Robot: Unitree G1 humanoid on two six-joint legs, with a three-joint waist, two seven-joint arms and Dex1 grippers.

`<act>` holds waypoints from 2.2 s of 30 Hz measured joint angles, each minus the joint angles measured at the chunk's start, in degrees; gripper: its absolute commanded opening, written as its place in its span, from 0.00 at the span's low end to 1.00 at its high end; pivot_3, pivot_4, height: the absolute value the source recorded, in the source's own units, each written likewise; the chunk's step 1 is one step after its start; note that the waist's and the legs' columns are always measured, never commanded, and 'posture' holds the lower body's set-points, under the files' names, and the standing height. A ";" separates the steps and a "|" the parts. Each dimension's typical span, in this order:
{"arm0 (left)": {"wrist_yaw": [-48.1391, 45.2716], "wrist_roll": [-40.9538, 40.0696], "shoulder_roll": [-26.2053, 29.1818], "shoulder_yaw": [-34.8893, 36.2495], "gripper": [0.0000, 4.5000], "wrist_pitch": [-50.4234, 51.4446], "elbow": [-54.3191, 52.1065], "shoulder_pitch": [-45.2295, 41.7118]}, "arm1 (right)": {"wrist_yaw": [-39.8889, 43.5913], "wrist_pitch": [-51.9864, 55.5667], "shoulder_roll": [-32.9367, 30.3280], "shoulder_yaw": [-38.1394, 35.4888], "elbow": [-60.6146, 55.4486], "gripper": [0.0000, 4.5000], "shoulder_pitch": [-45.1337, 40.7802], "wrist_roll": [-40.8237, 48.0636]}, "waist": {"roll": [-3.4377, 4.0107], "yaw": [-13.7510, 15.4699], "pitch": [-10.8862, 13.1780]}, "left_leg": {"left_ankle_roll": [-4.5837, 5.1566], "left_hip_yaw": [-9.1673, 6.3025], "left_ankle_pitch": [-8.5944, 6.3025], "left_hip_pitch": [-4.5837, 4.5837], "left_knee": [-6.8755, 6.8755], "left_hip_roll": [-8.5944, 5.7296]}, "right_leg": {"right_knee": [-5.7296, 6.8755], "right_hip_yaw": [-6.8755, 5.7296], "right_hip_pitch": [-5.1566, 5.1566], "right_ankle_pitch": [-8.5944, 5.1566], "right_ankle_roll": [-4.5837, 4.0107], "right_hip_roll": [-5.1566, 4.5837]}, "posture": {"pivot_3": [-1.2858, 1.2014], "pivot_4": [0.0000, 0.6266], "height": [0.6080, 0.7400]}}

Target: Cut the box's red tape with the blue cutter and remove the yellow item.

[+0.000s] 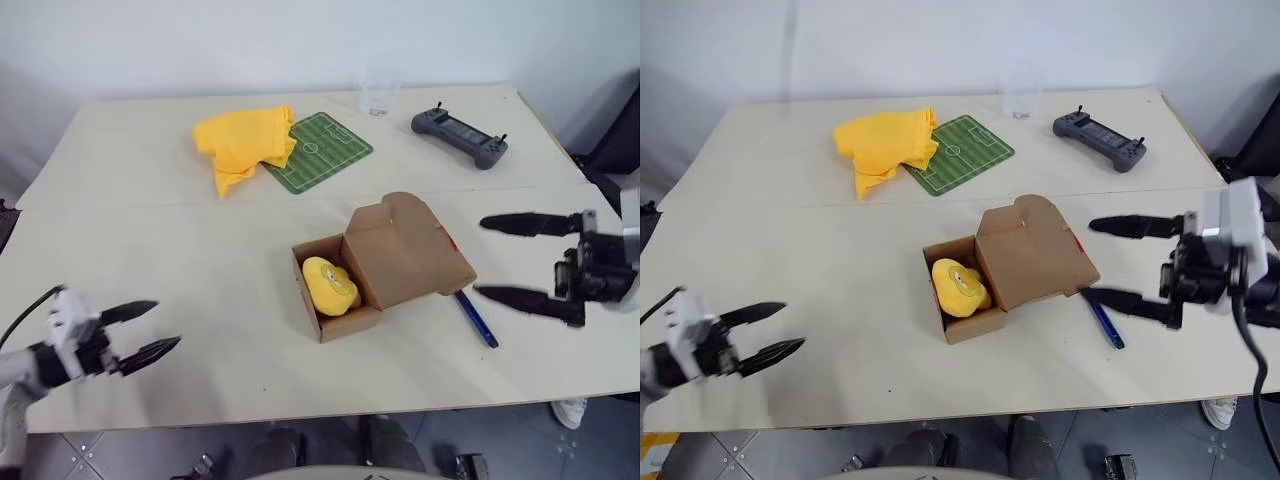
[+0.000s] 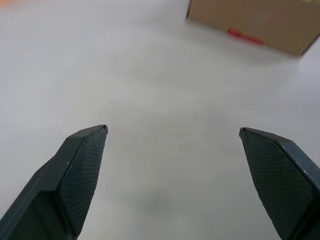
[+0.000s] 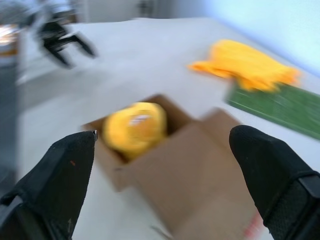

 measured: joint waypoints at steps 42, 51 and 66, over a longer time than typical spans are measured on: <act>4.51 20.22 -19.90 -55.13 0.01 16.18 13.04 -72.01 | -14.29 4.64 2.37 -9.86 -14.52 1.00 15.93 4.51 | -0.29 1.63 0.23 | 0.11 -0.01 -0.02 -0.11 0.31 -0.21 | 0.39 -0.24 -0.06 0.12 0.04 0.09 | 0.52 0.24 1.00; 6.09 4.71 -20.24 -30.39 0.01 15.43 10.39 -62.22 | -17.24 1.36 8.12 -0.89 -11.61 1.00 8.38 4.68 | -0.26 0.19 0.21 | 0.02 0.00 0.02 0.01 0.33 -0.16 | 0.53 -0.21 -0.07 0.11 0.03 -0.03 | 0.52 0.24 1.00; 14.78 6.69 -6.75 -4.13 0.23 -0.53 6.50 -20.23 | -8.57 -13.58 17.34 26.26 5.02 1.00 -9.24 -13.22 | -0.34 1.92 0.22 | 0.06 -0.22 0.17 0.06 0.31 -0.53 | 0.53 -0.35 0.02 0.08 -0.06 -0.12 | 0.52 0.24 1.00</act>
